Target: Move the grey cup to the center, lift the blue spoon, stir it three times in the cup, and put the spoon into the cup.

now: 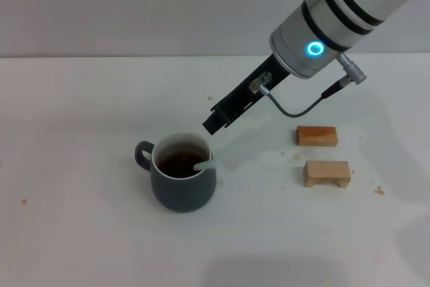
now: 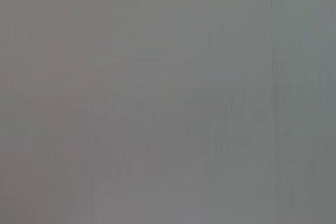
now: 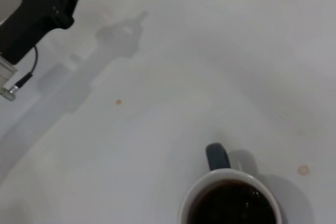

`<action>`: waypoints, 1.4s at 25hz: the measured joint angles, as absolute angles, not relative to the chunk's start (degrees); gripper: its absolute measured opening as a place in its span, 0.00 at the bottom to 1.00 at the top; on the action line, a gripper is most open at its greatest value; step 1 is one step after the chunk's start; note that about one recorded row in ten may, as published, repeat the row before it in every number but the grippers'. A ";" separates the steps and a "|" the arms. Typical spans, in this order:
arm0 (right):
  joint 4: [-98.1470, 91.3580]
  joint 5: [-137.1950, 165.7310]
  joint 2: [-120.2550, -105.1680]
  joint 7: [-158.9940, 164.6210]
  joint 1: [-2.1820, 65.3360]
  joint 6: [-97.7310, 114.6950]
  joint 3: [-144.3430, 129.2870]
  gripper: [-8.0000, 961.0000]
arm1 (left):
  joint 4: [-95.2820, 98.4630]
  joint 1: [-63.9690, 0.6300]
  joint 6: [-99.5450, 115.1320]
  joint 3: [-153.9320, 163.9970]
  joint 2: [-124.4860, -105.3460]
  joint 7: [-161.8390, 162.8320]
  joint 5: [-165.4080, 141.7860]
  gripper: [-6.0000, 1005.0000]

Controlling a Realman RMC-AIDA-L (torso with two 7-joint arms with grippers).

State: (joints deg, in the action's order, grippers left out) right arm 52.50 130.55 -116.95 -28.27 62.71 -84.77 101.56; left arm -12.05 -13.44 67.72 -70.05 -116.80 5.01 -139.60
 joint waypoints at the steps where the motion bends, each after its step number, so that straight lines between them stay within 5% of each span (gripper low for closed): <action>1: 52.36 130.83 -116.79 -28.30 62.53 -84.79 101.72 0.04 | -11.97 -13.59 67.72 -70.25 -116.80 5.00 -139.59 0.01; 22: 52.29 131.86 -116.63 -29.06 62.06 -84.13 101.37 0.02 | -11.95 -14.34 67.29 -70.66 -116.90 5.01 -139.89 0.01; 35: 52.38 131.54 -117.75 -31.26 61.78 -80.78 98.79 0.02 | -11.80 -14.39 67.14 -70.66 -116.74 5.01 -139.66 0.01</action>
State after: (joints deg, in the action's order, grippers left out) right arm 52.38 131.54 -117.75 -31.26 61.78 -80.78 98.79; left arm -11.80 -14.39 67.14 -70.66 -116.74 5.01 -139.66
